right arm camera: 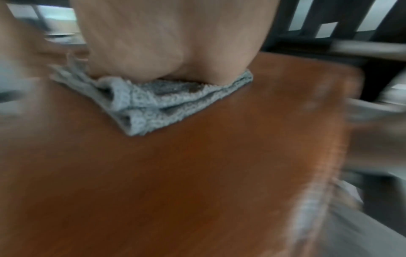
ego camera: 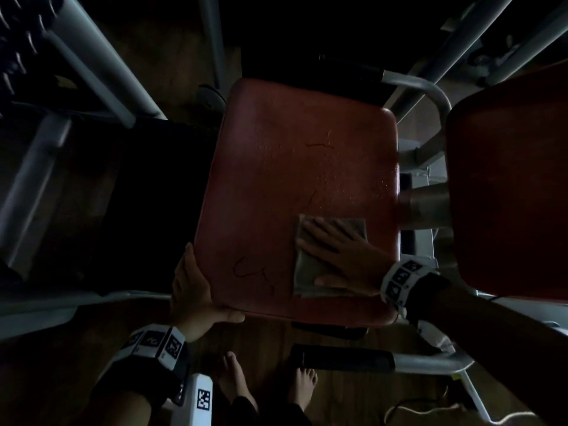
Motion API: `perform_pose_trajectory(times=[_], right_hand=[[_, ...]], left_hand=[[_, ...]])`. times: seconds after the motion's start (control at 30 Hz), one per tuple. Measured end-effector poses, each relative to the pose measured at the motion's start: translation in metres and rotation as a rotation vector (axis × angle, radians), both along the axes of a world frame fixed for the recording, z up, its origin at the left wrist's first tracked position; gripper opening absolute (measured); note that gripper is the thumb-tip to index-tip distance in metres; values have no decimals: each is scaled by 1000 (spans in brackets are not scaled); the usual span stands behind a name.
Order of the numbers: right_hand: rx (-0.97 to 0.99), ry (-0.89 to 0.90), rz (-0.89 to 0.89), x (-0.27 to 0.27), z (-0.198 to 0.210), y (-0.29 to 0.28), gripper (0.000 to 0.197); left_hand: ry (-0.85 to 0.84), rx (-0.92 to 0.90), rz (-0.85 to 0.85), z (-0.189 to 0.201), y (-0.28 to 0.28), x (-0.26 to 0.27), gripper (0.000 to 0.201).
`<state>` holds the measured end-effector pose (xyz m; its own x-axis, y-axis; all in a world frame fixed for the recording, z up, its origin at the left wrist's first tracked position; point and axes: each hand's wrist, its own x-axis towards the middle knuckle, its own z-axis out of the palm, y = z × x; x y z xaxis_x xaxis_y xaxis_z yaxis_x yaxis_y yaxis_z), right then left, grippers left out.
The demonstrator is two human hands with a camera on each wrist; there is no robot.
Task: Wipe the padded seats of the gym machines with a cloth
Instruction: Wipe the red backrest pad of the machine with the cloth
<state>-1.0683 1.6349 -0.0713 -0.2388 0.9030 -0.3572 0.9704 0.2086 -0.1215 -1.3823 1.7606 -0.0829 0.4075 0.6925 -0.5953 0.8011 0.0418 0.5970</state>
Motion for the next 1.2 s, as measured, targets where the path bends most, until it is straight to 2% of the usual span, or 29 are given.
perform_pose_trajectory(times=[0.1, 0.2, 0.3, 0.37, 0.43, 0.53, 0.67, 0.73, 0.83, 1.0, 1.1, 1.2], right_hand=[[24, -52, -188, 52, -6, 12, 76], [36, -89, -489, 94, -6, 22, 83], [9, -86, -668, 93, -10, 25, 90], [14, -97, -588, 69, -11, 18, 81], [36, -86, -364, 41, -6, -1, 75], [42, -60, -34, 5, -7, -35, 78], [-5, -50, 157, 15, -6, -43, 81], [-12, -25, 155, 34, -3, -30, 81], [-19, -53, -43, 63, -6, -2, 81], [19, -61, -597, 103, -16, 24, 84], [-6, -16, -760, 94, -17, 16, 89], [-4, 97, -925, 76, -20, -4, 83]], left_hand=[[-14, 1, -5, -2, -1, -1, 172], [-16, 13, -4, -3, 0, -1, 171], [-12, 5, -4, -3, 0, 0, 171], [-1, -17, 6, -2, 0, 1, 171], [5, -16, 18, -1, 0, 3, 172], [16, -3, 33, -2, 0, 3, 173], [17, -21, 44, -5, 2, 2, 173], [8, -24, 43, -6, 2, 2, 173], [14, 14, 24, -9, 2, 1, 172], [5, 22, 12, -6, 1, 2, 169], [8, 20, 15, -6, 2, 2, 168], [19, 16, 17, -6, 2, 3, 168]])
